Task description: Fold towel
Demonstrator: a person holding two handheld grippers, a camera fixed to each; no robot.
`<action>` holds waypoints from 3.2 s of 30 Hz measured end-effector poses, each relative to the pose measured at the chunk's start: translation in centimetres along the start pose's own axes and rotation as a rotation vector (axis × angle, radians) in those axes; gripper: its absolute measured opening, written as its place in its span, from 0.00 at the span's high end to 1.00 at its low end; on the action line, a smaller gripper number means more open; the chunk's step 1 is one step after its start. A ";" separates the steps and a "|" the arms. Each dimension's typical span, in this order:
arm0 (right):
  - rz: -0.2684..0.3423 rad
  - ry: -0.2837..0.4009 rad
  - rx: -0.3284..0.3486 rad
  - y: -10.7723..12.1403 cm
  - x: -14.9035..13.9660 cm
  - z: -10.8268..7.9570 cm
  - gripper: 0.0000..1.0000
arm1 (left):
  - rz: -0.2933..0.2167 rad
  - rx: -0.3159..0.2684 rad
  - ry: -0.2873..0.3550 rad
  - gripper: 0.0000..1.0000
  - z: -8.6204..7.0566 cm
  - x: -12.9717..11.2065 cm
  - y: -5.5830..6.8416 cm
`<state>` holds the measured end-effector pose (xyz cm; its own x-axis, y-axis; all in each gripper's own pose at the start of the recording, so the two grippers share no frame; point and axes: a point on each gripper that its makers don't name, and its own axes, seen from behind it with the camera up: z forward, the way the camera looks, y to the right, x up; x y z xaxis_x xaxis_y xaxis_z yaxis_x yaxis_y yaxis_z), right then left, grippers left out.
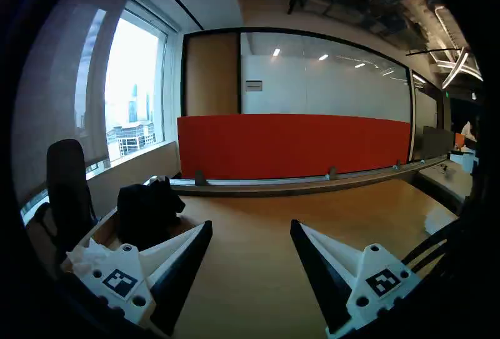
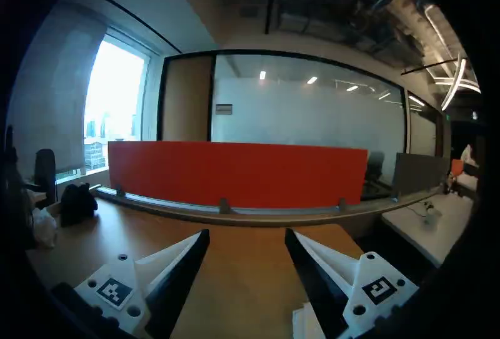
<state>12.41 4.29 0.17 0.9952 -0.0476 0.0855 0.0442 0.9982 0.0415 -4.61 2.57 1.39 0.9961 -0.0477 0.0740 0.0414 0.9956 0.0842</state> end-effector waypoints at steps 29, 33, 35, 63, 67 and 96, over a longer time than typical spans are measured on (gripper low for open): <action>0.024 0.044 -0.003 -4.9 1.7 0.0 0.00 | -0.011 0.010 0.077 0.08 0.2 0.7 -0.5; 0.023 0.046 -0.016 -5.2 1.3 -0.3 0.00 | -0.004 0.015 0.072 0.08 0.5 -0.5 -0.8; 0.022 0.044 -0.020 -5.3 1.1 -0.4 0.01 | -0.004 0.015 0.070 0.08 0.7 -1.0 -0.8; 0.031 0.094 -0.030 -9.0 0.2 0.0 0.01 | -0.060 -0.002 0.126 0.08 2.9 -8.6 -1.4; 0.035 0.102 -0.030 -9.4 0.0 0.1 0.00 | -0.070 -0.002 0.129 0.08 3.2 -9.8 -1.4; 0.035 0.132 -0.042 -7.9 -2.5 -0.3 0.01 | -0.051 0.014 0.164 0.07 4.0 -14.0 -1.0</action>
<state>9.55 -3.50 -0.64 0.9989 -0.0103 -0.0456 0.0103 0.9999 -0.0009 -18.87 1.95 4.24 0.9921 -0.0837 -0.0938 0.0928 0.9909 0.0974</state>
